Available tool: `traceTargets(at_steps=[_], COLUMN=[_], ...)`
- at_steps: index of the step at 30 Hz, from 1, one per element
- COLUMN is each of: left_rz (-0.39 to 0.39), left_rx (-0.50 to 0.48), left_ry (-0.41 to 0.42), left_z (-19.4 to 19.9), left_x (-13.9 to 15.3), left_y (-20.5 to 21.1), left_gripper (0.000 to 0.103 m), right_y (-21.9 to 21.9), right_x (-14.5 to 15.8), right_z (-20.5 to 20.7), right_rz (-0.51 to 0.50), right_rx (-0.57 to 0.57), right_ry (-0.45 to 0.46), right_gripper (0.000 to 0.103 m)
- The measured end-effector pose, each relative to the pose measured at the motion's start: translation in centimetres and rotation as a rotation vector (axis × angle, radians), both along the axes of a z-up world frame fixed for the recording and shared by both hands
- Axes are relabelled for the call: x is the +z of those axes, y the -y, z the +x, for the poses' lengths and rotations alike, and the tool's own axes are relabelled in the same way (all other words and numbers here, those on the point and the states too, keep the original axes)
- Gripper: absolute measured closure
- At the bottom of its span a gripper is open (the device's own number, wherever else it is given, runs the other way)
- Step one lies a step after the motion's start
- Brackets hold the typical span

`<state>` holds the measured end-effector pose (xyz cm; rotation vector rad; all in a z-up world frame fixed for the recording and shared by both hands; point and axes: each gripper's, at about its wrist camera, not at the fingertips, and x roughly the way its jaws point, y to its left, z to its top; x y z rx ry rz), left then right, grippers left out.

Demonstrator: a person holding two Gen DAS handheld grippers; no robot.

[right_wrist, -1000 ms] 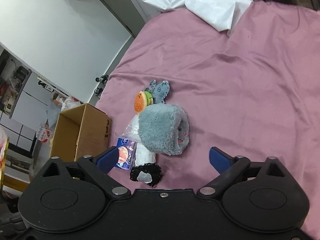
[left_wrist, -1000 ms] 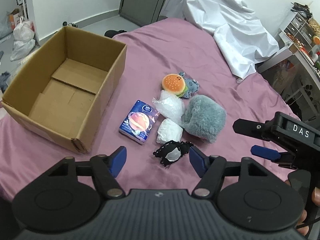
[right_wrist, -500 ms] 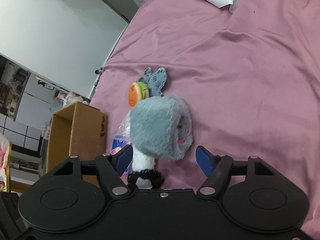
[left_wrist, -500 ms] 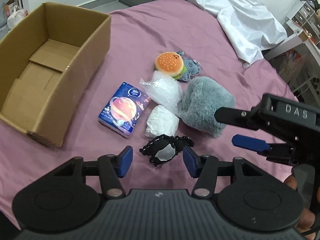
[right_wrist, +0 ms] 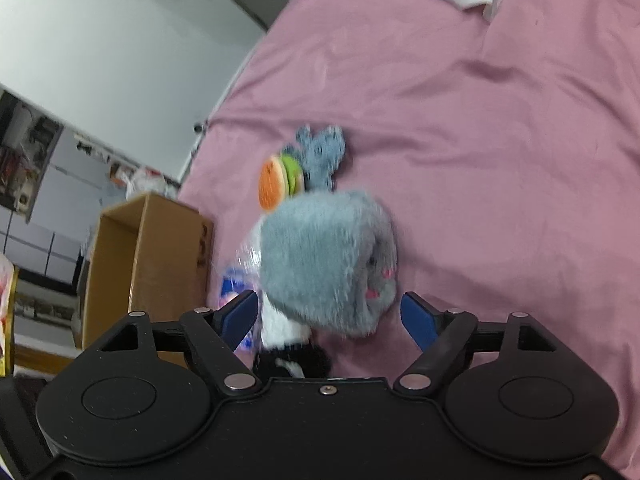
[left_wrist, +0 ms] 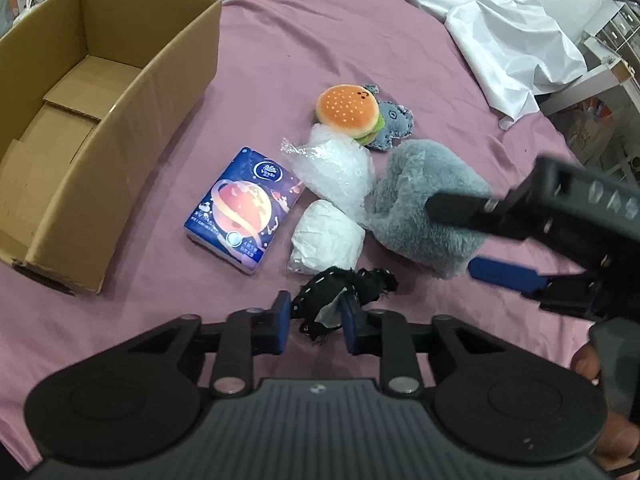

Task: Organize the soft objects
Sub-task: 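Move the left tool toward the black-and-white plush and open its fingers, then close the left gripper on the black-and-white plush and lift it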

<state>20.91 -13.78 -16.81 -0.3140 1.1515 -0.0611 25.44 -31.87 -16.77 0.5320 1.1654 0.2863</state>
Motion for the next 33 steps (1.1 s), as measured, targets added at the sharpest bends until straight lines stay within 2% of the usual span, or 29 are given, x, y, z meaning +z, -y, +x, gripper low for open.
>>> traceTargets(at_steps=[4,9,19,20,26,28,29,30,31,33], left_rz=[-0.026,-0.052,-0.065,-0.065,-0.059,-0.063,-0.062,-0.062,-0.064,-0.064], left_rx=[0.013,0.020,0.053,0.060,0.096,0.106,0.108,0.110,0.110,0.110], left_ry=[-0.001,0.031,0.090,0.094,0.126,0.133,0.137,0.141,0.144,0.146], left_z=[-0.3,-1.2,-3.0,-3.1,-4.5,-4.8,-5.0,-5.2,-5.3,-5.6], left_x=[0.2,1.5,4.5,4.8,6.1,6.4,6.5,6.7,6.8,6.9], left_y=[-0.5,-1.2,-3.2,-3.5,-5.5,-6.0,-6.2,-6.4,-6.5,-6.8], left_gripper=[0.094,0.097,0.098,0.103,0.103,0.103,0.103,0.103,0.103,0.103], right_y=[-0.5,-1.8,-3.0,-3.2,-5.2,-6.0,-6.5,-6.9,-7.3,-7.4], right_x=[-0.5,-0.5,-0.8,-0.7,-0.8,-1.1,-1.3,-1.5,-1.7,-1.6], right_z=[-0.1,0.0,0.5,0.5,0.8,1.3,1.5,1.7,1.7,1.3], right_rz=[0.034,0.049,0.082,0.075,0.009,-0.016,-0.028,-0.038,-0.052,-0.063], right_rx=[0.031,0.077,0.042,0.045,0.068,0.073,0.079,0.089,0.096,0.093], right_ry=[-0.046,-0.054,-0.088,-0.086,-0.063,-0.068,-0.074,-0.081,-0.094,-0.089], right_gripper=[0.025,0.025,0.025,0.025,0.028,0.034,0.044,0.061,0.071,0.071])
